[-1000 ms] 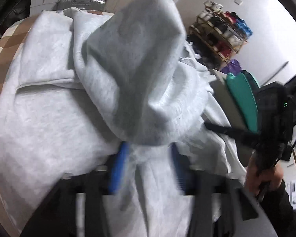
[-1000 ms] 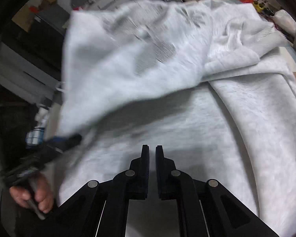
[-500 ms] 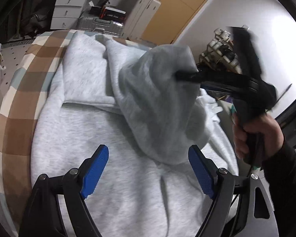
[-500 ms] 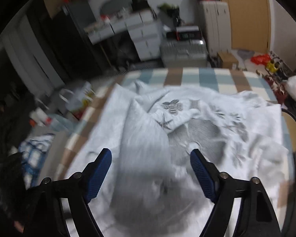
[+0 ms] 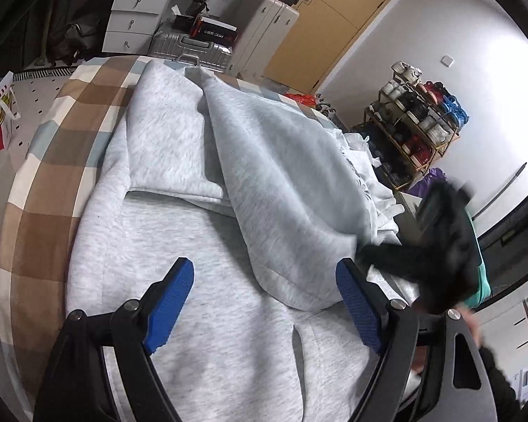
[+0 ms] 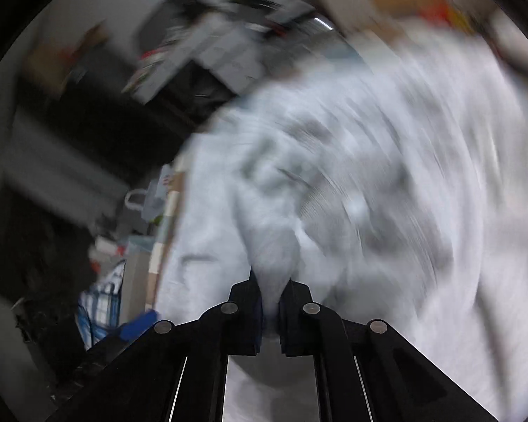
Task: Fold large clothes
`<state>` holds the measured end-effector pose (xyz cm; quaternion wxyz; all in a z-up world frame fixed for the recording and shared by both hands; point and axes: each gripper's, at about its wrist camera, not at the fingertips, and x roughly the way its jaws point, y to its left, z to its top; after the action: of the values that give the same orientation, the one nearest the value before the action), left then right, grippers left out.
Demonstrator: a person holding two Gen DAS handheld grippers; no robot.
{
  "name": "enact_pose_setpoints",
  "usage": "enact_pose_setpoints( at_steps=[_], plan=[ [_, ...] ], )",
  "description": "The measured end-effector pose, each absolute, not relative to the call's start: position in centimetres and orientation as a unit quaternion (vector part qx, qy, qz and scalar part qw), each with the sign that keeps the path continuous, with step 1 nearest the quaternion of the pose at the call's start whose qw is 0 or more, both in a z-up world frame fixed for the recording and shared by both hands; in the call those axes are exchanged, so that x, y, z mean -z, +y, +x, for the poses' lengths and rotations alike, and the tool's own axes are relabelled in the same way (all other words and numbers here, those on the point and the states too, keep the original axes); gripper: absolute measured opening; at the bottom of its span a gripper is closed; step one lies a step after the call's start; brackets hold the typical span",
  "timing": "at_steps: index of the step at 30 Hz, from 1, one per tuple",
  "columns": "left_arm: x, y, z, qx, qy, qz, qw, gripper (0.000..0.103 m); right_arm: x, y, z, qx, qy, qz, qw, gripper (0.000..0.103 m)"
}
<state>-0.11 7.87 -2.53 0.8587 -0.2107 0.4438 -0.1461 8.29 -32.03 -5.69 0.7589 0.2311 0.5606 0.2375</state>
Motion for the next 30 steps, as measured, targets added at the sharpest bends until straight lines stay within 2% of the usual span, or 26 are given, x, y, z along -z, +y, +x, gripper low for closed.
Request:
enact_pose_setpoints(
  at_steps=[2, 7, 11, 13, 14, 16, 20, 22, 23, 24, 26, 30],
  plan=[
    [2.8, 7.5, -0.1, 0.142, 0.448, -0.204, 0.859, 0.079, 7.6, -32.5, 7.7, -0.228, 0.567, 0.227, 0.759, 0.004],
    [1.8, 6.1, 0.1, 0.148, 0.436, -0.171, 0.871, 0.079, 7.1, -31.9, 7.7, -0.231, 0.561, 0.179, 0.774, 0.003],
    [-1.1, 3.8, 1.7, 0.156, 0.419, -0.117, 0.887, 0.079, 4.1, -34.0, 6.3, -0.25, 0.532, 0.225, 0.777, 0.015],
    [-2.4, 2.3, 3.5, 0.179, 0.418, -0.096, 0.885, 0.079, 1.1, -36.5, 5.0, -0.247, 0.477, 0.245, 0.807, 0.033],
    [-2.9, 1.3, 4.8, 0.187, 0.423, -0.083, 0.883, 0.079, -0.1, -37.6, 4.2, -0.235, 0.453, 0.246, 0.824, 0.047],
    [-3.2, -0.7, 7.6, 0.192, 0.437, -0.059, 0.877, 0.079, -2.1, -40.4, 2.2, -0.196, 0.396, 0.241, 0.864, 0.05],
    [-0.9, -6.2, 13.2, 0.182, 0.477, 0.029, 0.859, 0.079, -2.6, -43.1, 2.0, -0.161, 0.37, 0.263, 0.876, 0.05],
    [1.7, -7.8, 14.6, 0.186, 0.509, 0.05, 0.839, 0.072, -1.9, -44.2, 2.8, -0.158, 0.38, 0.29, 0.864, 0.05],
    [3.8, -8.5, 15.4, 0.193, 0.538, 0.052, 0.819, 0.047, -1.6, -44.6, 3.1, -0.157, 0.386, 0.297, 0.859, 0.05],
    [5.2, -8.8, 15.7, 0.191, 0.557, 0.054, 0.807, 0.031, -1.3, -45.0, 3.3, -0.155, 0.389, 0.302, 0.856, 0.05],
    [8.1, -8.8, 16.2, 0.194, 0.586, 0.045, 0.786, 0.03, -1.2, -45.8, 3.5, -0.153, 0.392, 0.312, 0.852, 0.05],
    [9.6, -5.3, 16.8, 0.215, 0.588, -0.075, 0.776, 0.029, -1.6, -45.8, 4.0, -0.162, 0.396, 0.321, 0.845, 0.05]
  ],
)
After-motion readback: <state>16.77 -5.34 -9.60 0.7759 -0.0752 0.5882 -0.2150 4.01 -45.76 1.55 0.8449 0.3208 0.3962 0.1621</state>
